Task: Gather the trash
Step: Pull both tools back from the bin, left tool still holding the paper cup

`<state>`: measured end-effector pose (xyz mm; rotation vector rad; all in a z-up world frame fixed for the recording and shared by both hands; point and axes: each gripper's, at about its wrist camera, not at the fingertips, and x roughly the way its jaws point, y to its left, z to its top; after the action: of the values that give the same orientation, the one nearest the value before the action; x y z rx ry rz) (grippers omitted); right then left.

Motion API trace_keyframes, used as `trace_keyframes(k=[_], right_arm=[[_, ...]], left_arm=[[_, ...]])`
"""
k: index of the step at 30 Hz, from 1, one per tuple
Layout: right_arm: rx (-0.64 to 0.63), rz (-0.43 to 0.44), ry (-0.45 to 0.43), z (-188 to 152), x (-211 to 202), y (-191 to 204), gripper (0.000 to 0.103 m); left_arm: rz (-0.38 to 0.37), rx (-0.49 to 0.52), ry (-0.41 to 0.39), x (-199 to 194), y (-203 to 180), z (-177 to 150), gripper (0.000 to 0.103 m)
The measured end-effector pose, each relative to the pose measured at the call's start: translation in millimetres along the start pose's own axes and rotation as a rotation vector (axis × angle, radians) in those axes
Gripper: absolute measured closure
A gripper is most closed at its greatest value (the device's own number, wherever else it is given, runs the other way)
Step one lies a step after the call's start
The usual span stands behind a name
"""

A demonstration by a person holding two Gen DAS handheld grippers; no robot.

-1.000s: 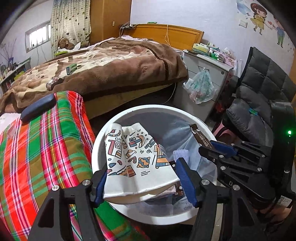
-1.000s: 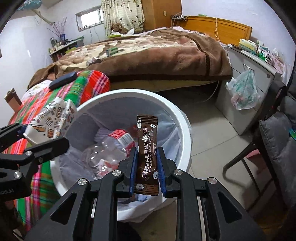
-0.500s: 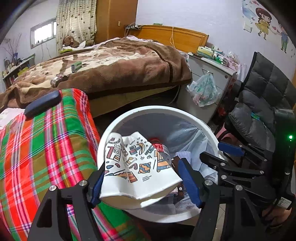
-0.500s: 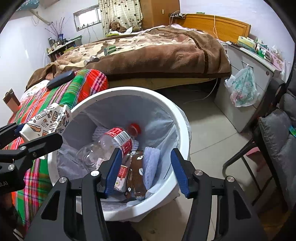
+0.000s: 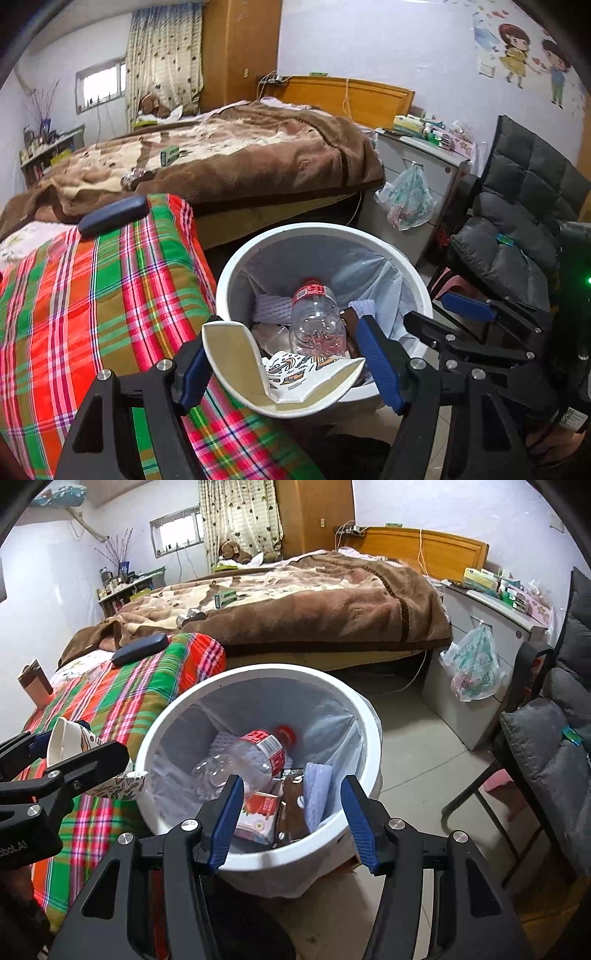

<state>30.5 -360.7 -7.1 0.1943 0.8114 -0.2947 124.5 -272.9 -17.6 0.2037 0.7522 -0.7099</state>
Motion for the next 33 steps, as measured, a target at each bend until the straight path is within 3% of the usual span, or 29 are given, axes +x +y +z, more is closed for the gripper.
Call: trace_keyframes(k=[8,14,26,33], right_arm=[[0.029,-0.021,-0.026,-3.5,-10.4,-1.4,0.047],[0.045,-0.018,-0.044,-5.4,-15.7,-5.8,0.047],[0.030,0.028,-0.103,-24.4,-40.0,12.3,0.047],[0.005,0.027,-0.124,-39.4,-53.6,22.7,0.047]], left_arm=[[-0.055,-0.013,-0.012,9.1,-2.2,18.7,0.030],[-0.053,-0.041,-0.036,-1.5,2.8,24.5,0.030],[-0.011,-0.085,-0.091,-58.1,25.0,-17.8,0.030],[0.079,-0.054,-0.107,-81.6,21.4,-54.6,0.030]])
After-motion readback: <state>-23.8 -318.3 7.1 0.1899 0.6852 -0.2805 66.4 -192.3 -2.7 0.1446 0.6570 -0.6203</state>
